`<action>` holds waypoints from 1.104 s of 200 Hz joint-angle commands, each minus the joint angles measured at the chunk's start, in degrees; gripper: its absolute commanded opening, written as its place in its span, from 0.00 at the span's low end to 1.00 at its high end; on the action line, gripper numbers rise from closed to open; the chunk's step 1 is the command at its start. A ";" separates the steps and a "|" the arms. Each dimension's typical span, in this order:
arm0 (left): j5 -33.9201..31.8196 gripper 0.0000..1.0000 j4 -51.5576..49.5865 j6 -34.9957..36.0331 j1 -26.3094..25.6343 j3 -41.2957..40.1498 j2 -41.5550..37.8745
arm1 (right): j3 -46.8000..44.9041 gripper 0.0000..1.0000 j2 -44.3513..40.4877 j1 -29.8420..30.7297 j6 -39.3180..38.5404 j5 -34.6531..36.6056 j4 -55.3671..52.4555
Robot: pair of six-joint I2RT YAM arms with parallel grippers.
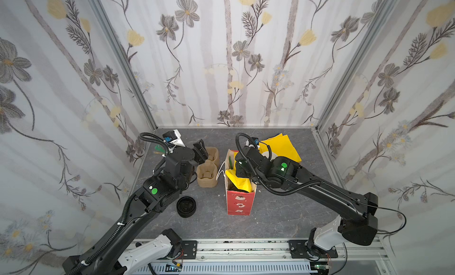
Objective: Pack a coffee takeout order
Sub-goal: Place the napkin in the takeout bag, then reset both arms
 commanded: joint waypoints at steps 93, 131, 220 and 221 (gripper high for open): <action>6.14 0.75 0.03 1.64 7.13 0.45 3.88 | -2.64 0.23 3.72 -1.39 0.54 -3.76 4.98; 6.97 0.75 1.32 1.99 14.73 -0.27 5.90 | -1.53 0.35 -1.91 -2.16 -2.26 -0.18 5.57; -7.22 0.77 4.66 -3.20 25.36 -22.01 -3.62 | -35.66 0.56 -45.79 -25.97 -13.50 13.91 8.78; -7.31 0.77 4.85 -3.24 25.53 -22.31 -3.73 | -36.04 0.56 -46.24 -26.33 -13.79 13.92 8.86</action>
